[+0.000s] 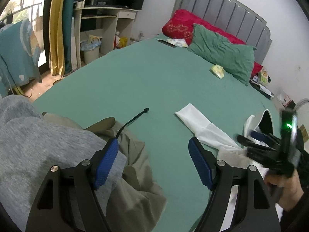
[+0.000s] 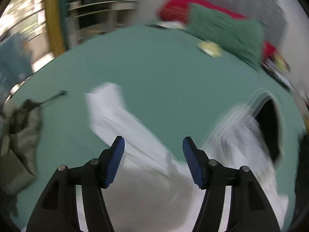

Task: Fold large clothes

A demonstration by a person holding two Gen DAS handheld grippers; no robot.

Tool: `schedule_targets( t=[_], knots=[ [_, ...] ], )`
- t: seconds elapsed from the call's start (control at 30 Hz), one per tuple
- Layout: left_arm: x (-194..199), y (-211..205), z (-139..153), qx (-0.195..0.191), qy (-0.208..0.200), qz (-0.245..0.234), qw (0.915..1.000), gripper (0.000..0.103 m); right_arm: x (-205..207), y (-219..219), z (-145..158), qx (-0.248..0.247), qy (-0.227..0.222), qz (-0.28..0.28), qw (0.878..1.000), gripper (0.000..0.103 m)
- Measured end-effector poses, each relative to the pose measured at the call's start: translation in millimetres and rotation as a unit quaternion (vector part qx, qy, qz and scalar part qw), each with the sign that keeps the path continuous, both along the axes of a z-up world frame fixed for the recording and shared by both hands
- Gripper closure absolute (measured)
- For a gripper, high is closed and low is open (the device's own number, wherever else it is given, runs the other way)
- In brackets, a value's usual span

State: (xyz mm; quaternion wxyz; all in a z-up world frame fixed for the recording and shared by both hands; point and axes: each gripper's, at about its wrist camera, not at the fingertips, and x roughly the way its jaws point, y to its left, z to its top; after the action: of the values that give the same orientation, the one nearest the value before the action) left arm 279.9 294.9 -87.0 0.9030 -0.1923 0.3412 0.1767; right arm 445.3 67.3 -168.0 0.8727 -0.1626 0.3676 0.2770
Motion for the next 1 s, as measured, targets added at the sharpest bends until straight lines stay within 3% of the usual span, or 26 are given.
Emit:
schedule_targets(
  t=[0.07,0.2,0.23,0.27,0.3,0.33,0.47,0.57,0.73,0.83,1.0],
  knots=[
    [0,2,1,0.000,-0.002,-0.002,1.0000,0.024,2,48,-11,-0.010,-0.004,0.034,0.999,0.040],
    [2,5,0,0.005,0.000,-0.002,1.0000,0.024,17,105,-43,-0.023,0.018,0.043,0.999,0.041],
    [4,6,-1,0.005,0.003,-0.003,1.0000,0.024,23,117,-52,-0.040,0.019,0.038,0.998,0.051],
    [5,6,-1,0.007,0.005,-0.005,0.9999,0.024,29,124,-59,-0.045,0.026,0.035,0.998,0.068],
    [6,6,-1,0.010,0.006,-0.006,0.9999,0.024,31,126,-57,-0.034,0.030,0.036,0.998,0.094],
    [6,6,-1,0.011,0.007,-0.007,0.9999,0.024,34,123,-52,-0.036,0.032,0.023,0.999,0.101],
    [7,5,1,0.003,0.003,-0.005,1.0000,0.024,30,90,7,0.017,-0.015,0.004,1.000,0.102],
    [9,-2,-1,0.005,0.005,-0.011,0.9999,0.024,18,20,82,0.094,-0.048,-0.022,0.994,0.102],
    [19,-30,-5,-0.012,0.010,-0.038,0.9992,0.024,-9,-103,157,0.206,-0.071,-0.055,0.974,0.101],
    [27,-63,-11,-0.020,0.019,-0.078,0.9966,0.024,-16,-170,169,0.242,-0.073,-0.092,0.963,0.101],
    [38,-125,-28,-0.011,0.044,-0.162,0.9857,0.024,-26,-265,148,0.269,-0.043,-0.149,0.951,0.101]
  ],
)
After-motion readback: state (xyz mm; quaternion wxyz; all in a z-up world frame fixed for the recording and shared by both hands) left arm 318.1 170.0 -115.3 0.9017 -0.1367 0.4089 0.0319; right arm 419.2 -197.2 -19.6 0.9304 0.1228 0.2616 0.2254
